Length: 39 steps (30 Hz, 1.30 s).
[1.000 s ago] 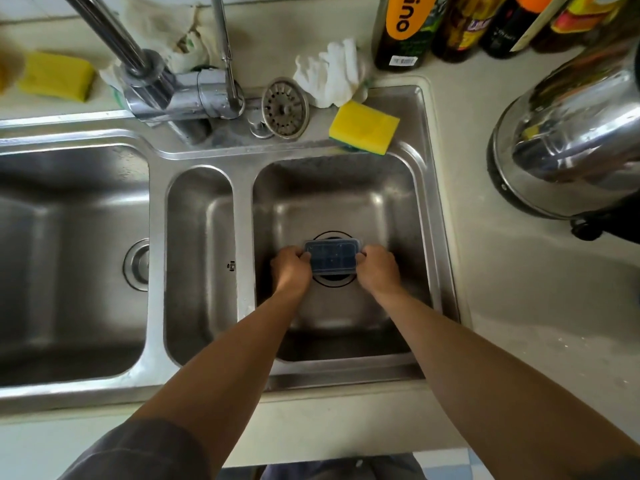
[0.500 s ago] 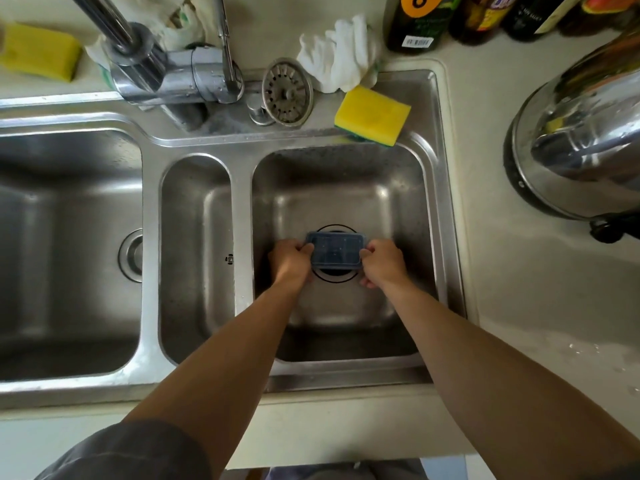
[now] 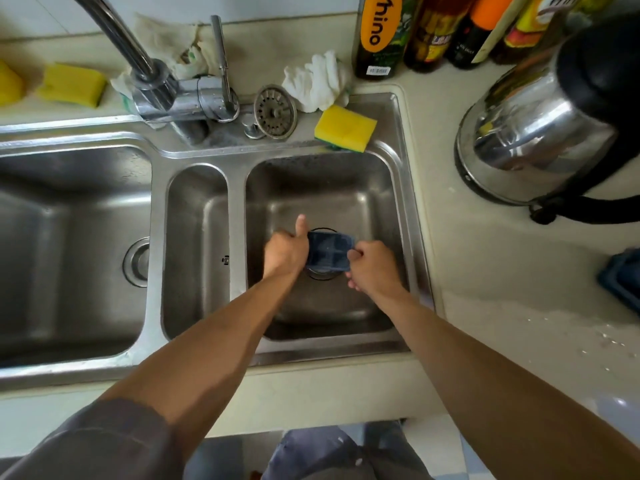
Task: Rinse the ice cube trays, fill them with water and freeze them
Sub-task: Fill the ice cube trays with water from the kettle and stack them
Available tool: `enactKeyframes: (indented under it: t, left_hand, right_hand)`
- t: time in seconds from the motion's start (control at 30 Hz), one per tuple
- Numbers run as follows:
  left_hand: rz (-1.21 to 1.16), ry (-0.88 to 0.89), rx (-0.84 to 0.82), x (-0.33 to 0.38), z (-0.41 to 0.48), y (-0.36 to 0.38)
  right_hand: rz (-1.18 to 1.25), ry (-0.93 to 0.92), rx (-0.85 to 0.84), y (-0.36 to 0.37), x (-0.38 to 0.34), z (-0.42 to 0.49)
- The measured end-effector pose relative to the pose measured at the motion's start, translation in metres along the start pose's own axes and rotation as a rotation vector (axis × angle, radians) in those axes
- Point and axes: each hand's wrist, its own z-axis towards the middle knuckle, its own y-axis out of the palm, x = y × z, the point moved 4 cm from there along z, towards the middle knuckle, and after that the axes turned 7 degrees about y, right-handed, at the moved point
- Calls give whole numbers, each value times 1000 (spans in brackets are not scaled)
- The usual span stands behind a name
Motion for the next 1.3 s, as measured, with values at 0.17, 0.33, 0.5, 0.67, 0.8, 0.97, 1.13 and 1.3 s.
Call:
enactKeyframes:
  t: [0.17,0.33,0.5,0.67,0.8,0.97,1.13,1.3]
  left_hand:
    - [90,181,88,55,-36,-29]
    - [372,507,107,133,-80,-72]
    - [582,739,118,213,-121,-113]
    - [652,816,159,266,-144,-154]
    - [635,942,252,284,-149,-177]
    - [417,931,331,275,-147,-197]
    - [-71,806,292,245,-140,-194]
    - [-139,752,326,226,-124,-194]
  right_hand:
    - [28,-114,-28,-41,-17,-62]
    - [3,-215,39,-100,-65,-112]
    - [16,-403,-135,-131,-120,-153]
    - [72,-460,-226,-161,-147,-175]
    - [166,-523,-201,-167,-167,-185]
    - [295,-512,-165,-155,-177,-182]
    - [518,-491,-169,-141,-190,-178]
    - [384,-492,-144,-127,-199,-177]
